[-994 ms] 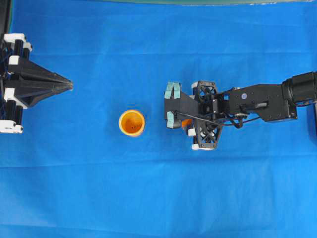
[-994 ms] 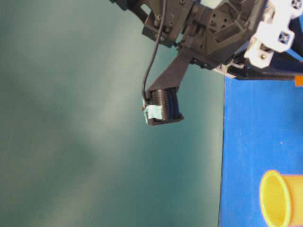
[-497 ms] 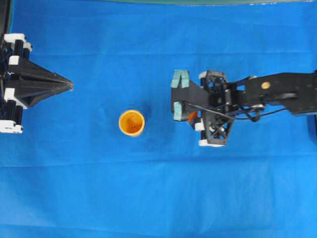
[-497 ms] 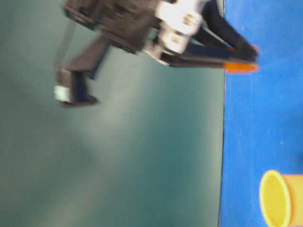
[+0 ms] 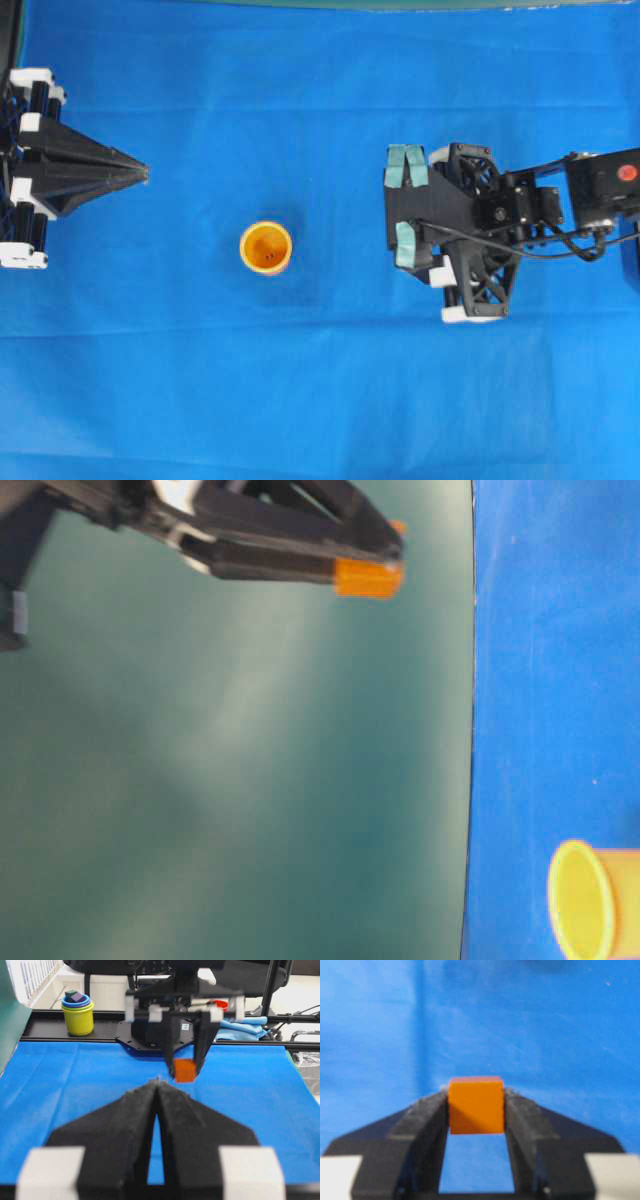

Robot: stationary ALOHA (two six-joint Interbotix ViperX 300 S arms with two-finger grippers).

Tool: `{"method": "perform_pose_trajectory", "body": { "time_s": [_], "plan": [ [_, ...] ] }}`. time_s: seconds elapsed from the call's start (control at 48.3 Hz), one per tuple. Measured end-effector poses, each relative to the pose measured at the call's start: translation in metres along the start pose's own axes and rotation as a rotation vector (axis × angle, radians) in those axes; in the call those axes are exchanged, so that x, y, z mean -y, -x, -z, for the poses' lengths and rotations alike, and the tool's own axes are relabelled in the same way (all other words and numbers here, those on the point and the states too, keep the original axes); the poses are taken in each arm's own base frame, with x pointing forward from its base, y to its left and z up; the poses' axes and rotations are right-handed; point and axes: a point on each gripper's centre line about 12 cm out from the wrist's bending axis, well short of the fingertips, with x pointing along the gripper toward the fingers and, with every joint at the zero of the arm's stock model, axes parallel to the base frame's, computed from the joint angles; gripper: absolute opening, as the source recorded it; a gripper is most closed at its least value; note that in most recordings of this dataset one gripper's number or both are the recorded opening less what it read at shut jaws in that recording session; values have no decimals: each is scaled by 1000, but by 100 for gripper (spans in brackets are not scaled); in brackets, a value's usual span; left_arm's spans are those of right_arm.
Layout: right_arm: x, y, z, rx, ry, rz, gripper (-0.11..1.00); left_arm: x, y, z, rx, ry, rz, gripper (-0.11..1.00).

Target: Move the block forward with right arm.

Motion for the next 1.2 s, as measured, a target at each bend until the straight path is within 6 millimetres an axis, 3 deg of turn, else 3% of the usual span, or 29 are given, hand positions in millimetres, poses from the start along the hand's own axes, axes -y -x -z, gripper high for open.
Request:
{"method": "perform_pose_trajectory", "body": {
  "time_s": [0.373,0.828,1.201],
  "plan": [
    [-37,24,-20,18,30,-60,41,0,0,0,0,2,0,0],
    [-83,32,-17,29,-2,-140,41,0,0,0,0,2,0,0],
    [-122,37,-29,66,-3,-211,41,0,0,0,-2,2,0,0]
  ]
}}
